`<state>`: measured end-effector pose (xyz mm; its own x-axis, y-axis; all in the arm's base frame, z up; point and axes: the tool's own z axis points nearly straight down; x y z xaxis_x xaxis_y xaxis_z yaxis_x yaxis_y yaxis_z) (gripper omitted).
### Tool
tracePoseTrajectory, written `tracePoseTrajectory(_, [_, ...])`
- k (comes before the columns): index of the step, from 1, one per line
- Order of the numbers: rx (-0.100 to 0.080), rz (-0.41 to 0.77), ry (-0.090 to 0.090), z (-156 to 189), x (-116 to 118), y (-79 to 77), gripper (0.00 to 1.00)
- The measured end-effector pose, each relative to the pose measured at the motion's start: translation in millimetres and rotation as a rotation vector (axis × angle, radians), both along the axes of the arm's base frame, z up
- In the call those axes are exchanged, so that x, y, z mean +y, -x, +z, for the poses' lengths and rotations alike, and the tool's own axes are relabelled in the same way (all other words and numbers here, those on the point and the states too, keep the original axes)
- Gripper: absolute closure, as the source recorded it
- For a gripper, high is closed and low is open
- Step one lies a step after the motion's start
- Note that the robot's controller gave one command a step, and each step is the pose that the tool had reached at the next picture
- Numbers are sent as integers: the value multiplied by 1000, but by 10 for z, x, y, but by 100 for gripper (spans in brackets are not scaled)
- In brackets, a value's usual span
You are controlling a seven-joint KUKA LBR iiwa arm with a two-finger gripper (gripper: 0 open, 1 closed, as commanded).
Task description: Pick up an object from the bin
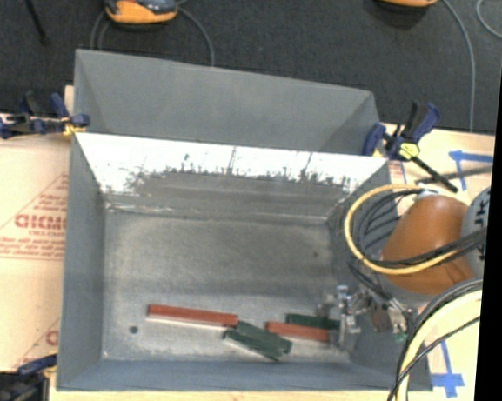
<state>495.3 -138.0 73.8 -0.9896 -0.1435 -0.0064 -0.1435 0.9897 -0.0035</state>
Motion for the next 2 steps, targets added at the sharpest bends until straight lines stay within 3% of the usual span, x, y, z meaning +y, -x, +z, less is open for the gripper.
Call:
tracePoseTrajectory(1, [0, 1, 0, 0, 0, 0, 100])
tracePoseTrajectory(2, [-3, 136, 1, 1724, 126, -443, 100])
